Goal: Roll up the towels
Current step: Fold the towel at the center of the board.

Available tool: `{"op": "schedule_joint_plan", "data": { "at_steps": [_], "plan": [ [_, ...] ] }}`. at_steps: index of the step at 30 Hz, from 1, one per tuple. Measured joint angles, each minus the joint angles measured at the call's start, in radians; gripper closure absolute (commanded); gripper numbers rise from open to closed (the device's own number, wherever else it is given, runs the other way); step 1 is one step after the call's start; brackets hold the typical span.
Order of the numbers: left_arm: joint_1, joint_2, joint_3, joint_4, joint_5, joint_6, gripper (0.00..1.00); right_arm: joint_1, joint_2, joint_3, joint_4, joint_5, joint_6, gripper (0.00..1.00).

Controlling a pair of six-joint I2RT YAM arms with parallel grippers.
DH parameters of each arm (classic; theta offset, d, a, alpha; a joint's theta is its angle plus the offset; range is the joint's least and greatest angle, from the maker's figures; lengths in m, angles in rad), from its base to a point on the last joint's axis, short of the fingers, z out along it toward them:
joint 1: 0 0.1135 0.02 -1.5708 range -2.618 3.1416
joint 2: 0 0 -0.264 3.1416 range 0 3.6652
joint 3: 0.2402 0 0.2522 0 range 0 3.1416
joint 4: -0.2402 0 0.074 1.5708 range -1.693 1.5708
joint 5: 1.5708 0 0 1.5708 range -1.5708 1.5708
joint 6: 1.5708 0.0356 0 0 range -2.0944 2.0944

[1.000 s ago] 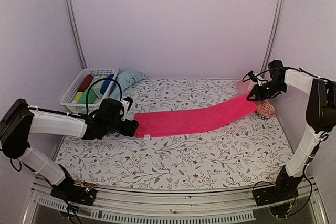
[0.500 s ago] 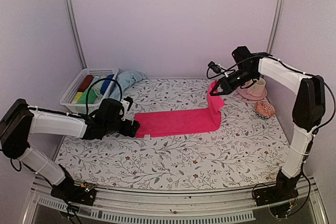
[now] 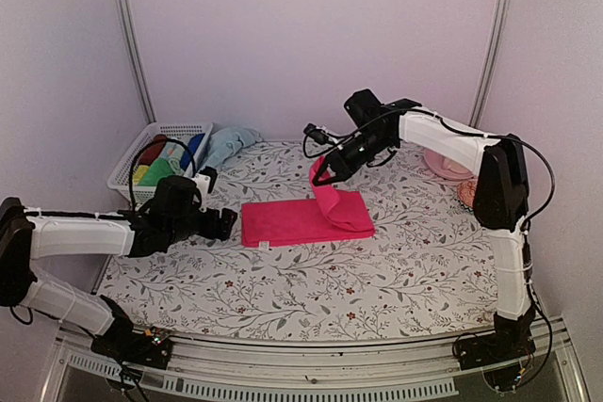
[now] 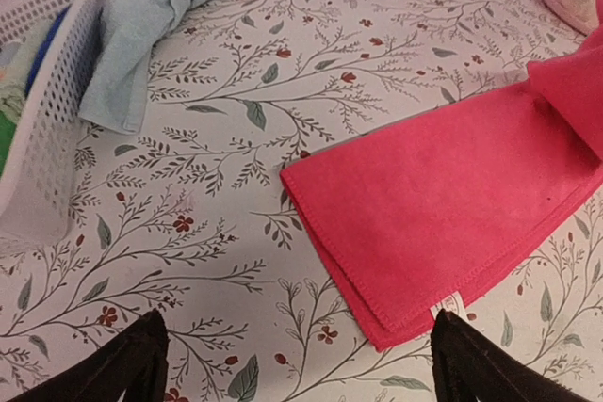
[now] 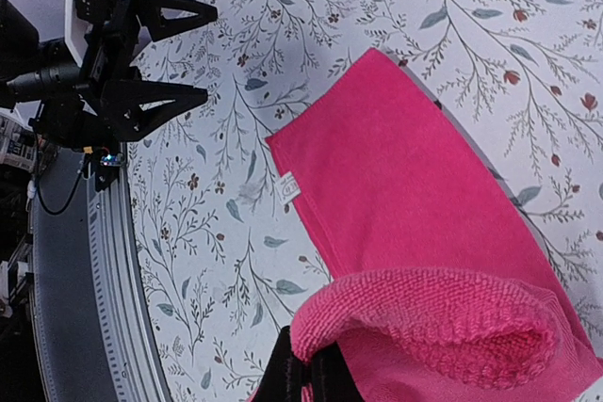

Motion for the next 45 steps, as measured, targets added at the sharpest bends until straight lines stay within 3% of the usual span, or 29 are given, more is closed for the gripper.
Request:
{"op": "schedule_joint_plan", "data": {
  "at_steps": [9,33,43,45],
  "plan": [
    [0.03,-0.037,-0.023,0.021,0.002,-0.014,0.03,0.087,0.158,0.168,0.1,-0.018,0.097,0.98],
    [0.031,-0.014,-0.023,0.031,0.016,-0.014,0.03,0.11,0.324,0.2,0.375,-0.08,0.249,0.97],
    [0.031,-0.001,-0.023,0.032,0.023,-0.014,0.03,0.119,0.381,0.215,0.39,-0.093,0.294,0.87],
    [0.031,-0.001,-0.023,0.032,0.024,-0.014,0.03,0.124,0.389,0.223,0.397,-0.1,0.301,0.76]
  ]
}}
